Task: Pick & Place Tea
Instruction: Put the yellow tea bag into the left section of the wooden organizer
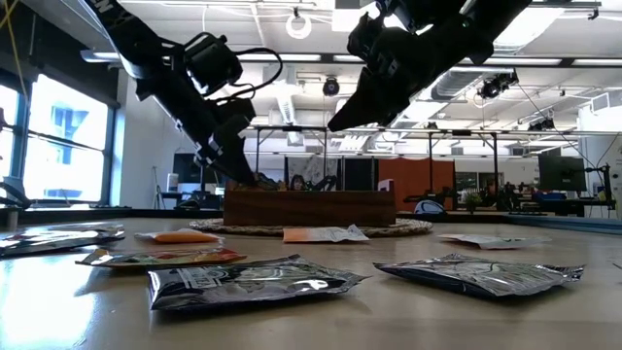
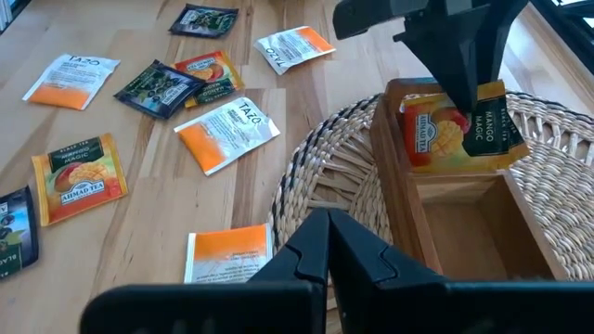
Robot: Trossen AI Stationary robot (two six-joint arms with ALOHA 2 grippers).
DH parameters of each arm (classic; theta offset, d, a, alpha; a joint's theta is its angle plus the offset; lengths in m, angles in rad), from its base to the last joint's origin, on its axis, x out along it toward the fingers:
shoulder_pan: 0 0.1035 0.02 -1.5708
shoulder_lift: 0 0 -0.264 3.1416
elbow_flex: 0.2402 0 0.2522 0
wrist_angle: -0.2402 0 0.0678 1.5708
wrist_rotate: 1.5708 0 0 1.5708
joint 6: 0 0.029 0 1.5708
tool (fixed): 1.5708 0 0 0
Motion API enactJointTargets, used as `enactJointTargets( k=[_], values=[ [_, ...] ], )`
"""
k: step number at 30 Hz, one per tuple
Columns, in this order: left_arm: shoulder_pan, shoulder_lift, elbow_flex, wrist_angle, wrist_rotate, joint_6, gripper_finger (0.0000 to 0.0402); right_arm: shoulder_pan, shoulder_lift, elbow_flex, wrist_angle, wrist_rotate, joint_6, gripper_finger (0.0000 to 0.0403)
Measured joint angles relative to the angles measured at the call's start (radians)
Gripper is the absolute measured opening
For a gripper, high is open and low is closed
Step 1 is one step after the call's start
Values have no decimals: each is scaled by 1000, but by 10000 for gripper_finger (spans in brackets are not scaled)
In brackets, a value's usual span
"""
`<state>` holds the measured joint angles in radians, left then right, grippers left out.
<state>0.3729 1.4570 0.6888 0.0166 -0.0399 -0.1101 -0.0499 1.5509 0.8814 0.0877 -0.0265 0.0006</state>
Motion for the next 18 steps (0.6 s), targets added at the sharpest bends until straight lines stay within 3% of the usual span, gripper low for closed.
enactJointTargets(
  k=[5,11,18],
  values=[
    [0,-8,-1,-4,4,-1,6,0,0,0,0,0,0,7],
    [-12,-8,-2,16,17,-58,6,0,0,0,0,0,0,3],
    [-55,-34,-3,79,-45,-109,1,0,0,0,-1,0,0,2]
  ],
)
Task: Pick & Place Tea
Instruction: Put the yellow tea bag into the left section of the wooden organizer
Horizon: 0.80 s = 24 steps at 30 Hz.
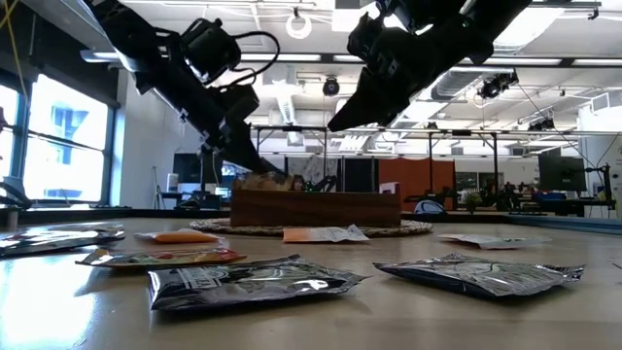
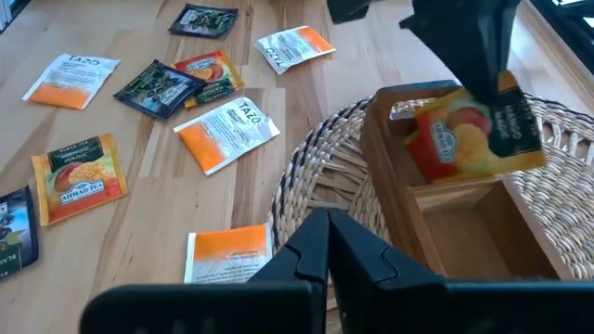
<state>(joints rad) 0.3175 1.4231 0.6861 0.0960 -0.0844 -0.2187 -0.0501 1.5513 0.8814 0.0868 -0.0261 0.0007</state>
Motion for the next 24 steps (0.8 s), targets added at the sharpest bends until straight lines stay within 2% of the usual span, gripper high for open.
enactJointTargets(
  k=[3,9,12,24],
  values=[
    [-30,-14,0,-1,-33,-22,1,0,0,0,0,-2,2,4],
    [-108,-14,0,-1,-201,-104,1,0,0,0,0,-4,3,8],
    [-138,-14,0,-25,-243,-103,1,0,0,0,0,-5,3,3],
    [-148,-14,0,-107,-243,-74,5,1,0,0,22,-4,4,3]
  ],
)
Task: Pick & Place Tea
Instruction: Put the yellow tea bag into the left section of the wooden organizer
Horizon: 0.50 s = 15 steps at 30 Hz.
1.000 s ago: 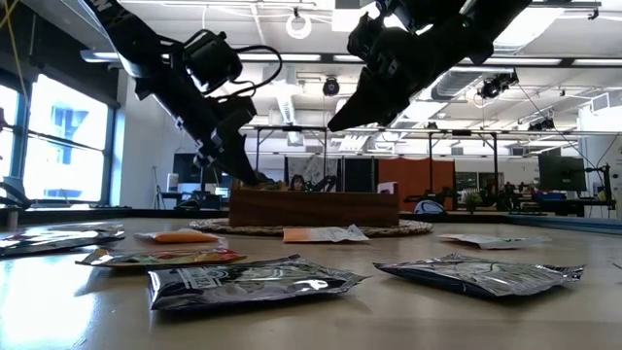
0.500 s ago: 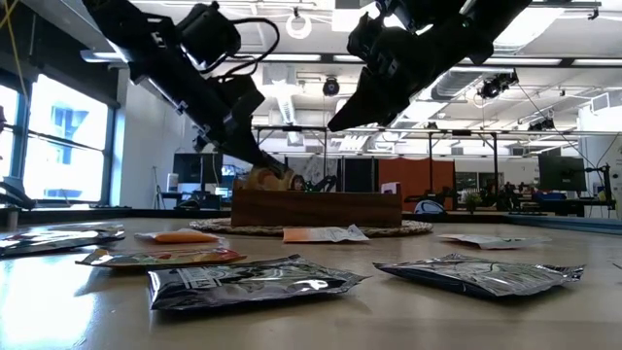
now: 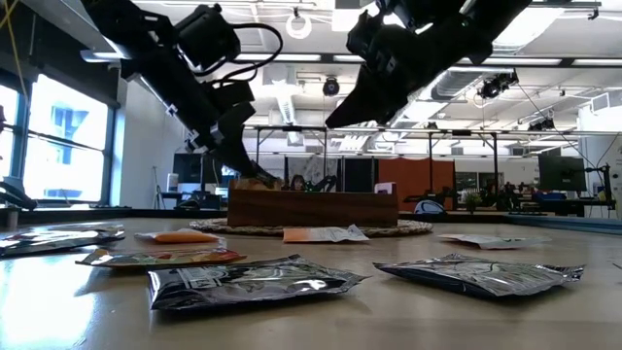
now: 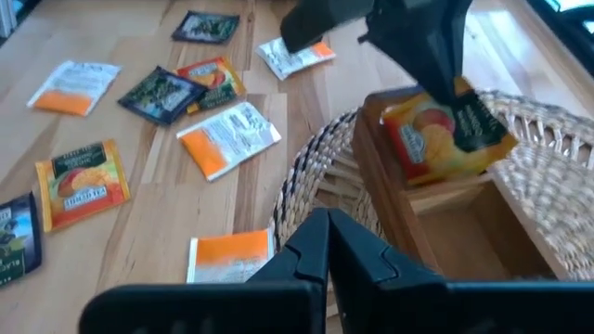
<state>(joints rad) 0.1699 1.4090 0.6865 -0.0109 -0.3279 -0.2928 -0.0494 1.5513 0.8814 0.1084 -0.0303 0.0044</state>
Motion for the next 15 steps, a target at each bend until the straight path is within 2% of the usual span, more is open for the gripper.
enactJointTargets(
  k=[4,11,15],
  values=[
    [0,0,0,7,0,1,36,0,0,0,22,-2,0,4],
    [0,0,0,16,-1,0,119,0,0,0,23,-6,0,2],
    [0,-11,0,9,-74,5,148,0,0,0,19,-6,0,6]
  ],
)
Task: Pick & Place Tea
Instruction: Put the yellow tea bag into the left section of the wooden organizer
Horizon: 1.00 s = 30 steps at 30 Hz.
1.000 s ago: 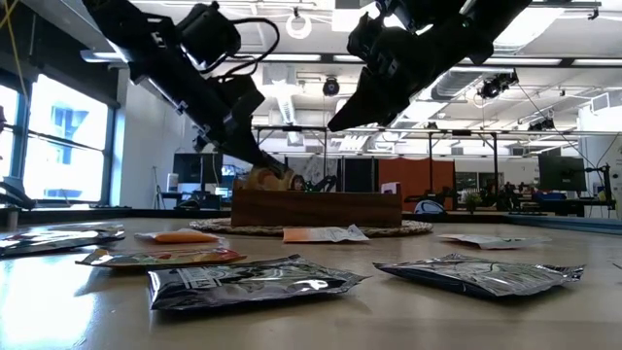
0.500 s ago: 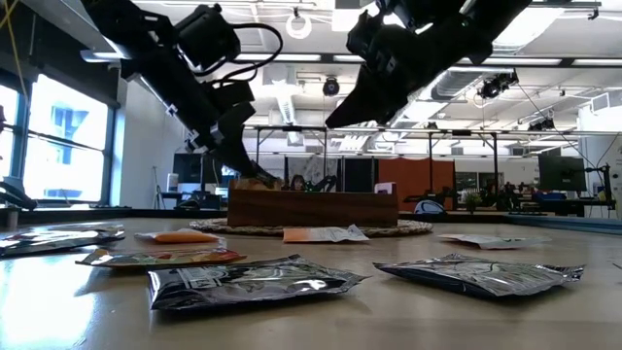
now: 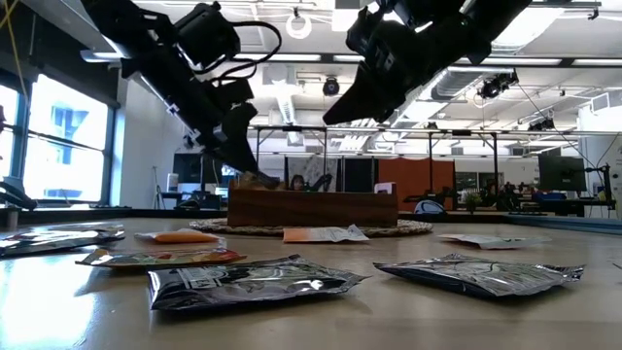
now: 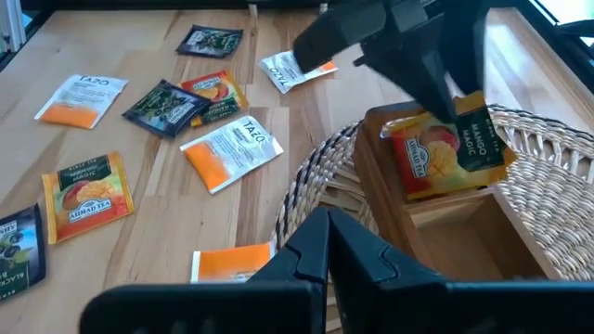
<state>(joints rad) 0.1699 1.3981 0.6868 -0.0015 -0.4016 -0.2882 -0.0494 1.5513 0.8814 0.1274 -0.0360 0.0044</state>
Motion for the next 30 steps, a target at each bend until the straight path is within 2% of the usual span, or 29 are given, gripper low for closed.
enactJointTargets(
  k=[4,11,15,18,20,23,26,30],
  values=[
    [0,-34,14,6,-51,73,154,0,0,0,-5,0,-1,8],
    [1,-49,136,-97,-25,178,154,0,0,0,-13,0,-9,4],
    [1,-12,170,-152,-3,177,154,0,0,0,-2,0,-9,8],
    [0,-4,166,-197,-16,109,154,0,25,0,86,18,-9,3],
    [0,-12,173,-231,-9,56,154,5,71,0,189,71,-19,2],
    [-1,-102,201,-387,4,-2,147,11,179,1,382,164,-53,2],
    [-20,-233,232,-489,-7,-32,132,17,304,9,540,194,-69,1],
    [-75,-426,232,-564,-8,-35,110,42,423,119,533,370,-81,1]
  ],
)
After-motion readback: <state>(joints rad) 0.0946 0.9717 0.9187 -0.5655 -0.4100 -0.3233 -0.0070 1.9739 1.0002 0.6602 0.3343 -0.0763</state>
